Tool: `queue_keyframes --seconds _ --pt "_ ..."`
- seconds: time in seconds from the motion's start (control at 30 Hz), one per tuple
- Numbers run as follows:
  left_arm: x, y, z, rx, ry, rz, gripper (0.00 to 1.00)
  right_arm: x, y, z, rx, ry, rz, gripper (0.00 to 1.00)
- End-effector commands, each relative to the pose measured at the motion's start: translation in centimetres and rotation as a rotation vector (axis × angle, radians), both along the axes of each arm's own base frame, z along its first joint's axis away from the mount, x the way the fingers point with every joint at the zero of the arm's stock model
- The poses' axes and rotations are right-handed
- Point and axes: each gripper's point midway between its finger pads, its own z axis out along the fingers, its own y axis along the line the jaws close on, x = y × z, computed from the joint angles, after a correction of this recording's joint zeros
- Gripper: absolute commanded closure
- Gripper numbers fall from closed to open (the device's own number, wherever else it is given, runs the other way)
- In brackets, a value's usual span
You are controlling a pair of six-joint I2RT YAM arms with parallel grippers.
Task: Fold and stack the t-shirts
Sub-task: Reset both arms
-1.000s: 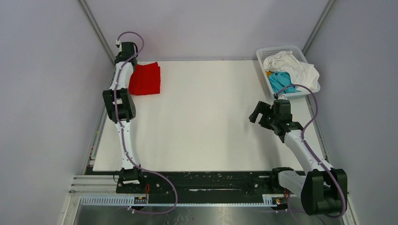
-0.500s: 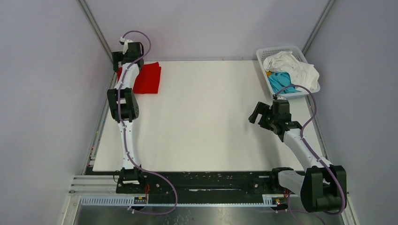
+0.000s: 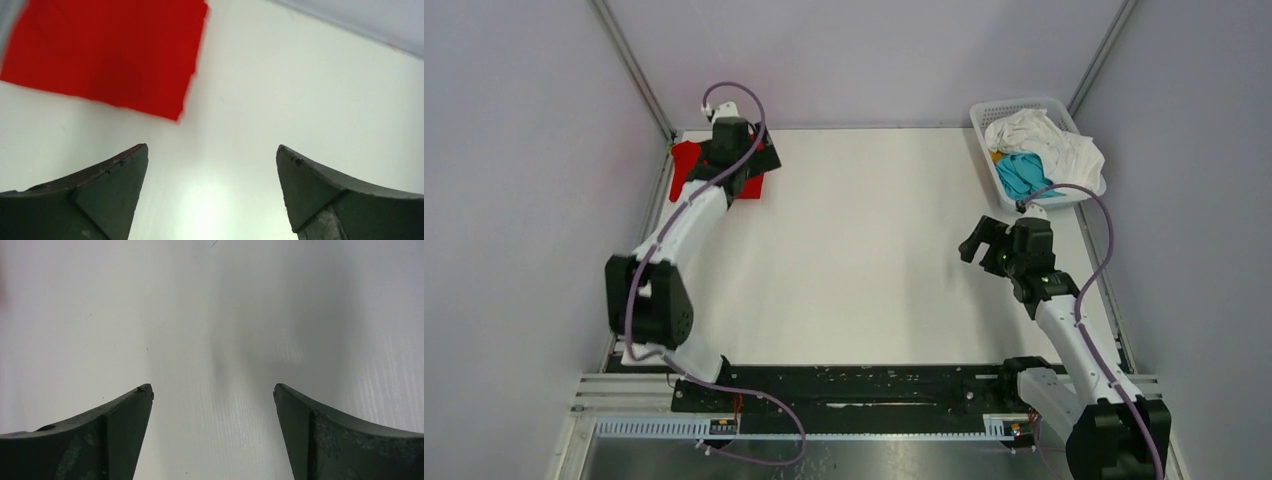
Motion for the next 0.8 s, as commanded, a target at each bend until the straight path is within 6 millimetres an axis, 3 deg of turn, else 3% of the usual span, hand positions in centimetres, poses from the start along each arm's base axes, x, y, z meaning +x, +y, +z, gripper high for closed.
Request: queue_keyframes --seconds 0.0,0.1,0.13,0.17,0.27,0.4,0.5,0.77 --pt "-7.8 -6.2 3.1 -0.166 -0.169 -0.18 0.01 -1.1 -1.5 1.0 -0.05 -0.057 -0.054 0.0" --pt "-13.9 -8.2 1.6 -0.232 -0.167 -0.306 0.01 -2.2 -1.7 1.0 -0.041 -0.106 -0.069 0.01" --pt "-15.9 -8.4 2.0 -0.247 -0.197 -0.338 0.01 -2.6 -2.2 0.6 -0.052 -0.115 -0.094 0.01" --pt "-17.2 -8.5 0.5 -0.247 -0.173 -0.352 0.01 -2.7 -2.5 0.8 -0.056 -0.136 -0.114 0.01" --pt "-20.6 -6.8 -0.5 -0.234 -0.183 -0.316 0.01 -3.4 -3.2 0.7 -0.046 -0.176 -0.174 0.01" --pt "-22.4 -4.4 -0.1 -0.194 -0.222 -0.231 0.01 -4.0 -4.3 0.9 -0.052 -0.239 -0.237 0.01" --pt "-23.0 -4.3 0.4 -0.192 -0.243 -0.245 0.01 -4.3 -4.9 1.3 -0.071 -0.282 -0.262 0.0" --pt "-23.4 -3.5 0.6 -0.176 -0.251 -0.212 0.01 -4.4 -4.4 2.3 -0.067 -0.351 -0.218 0.0"
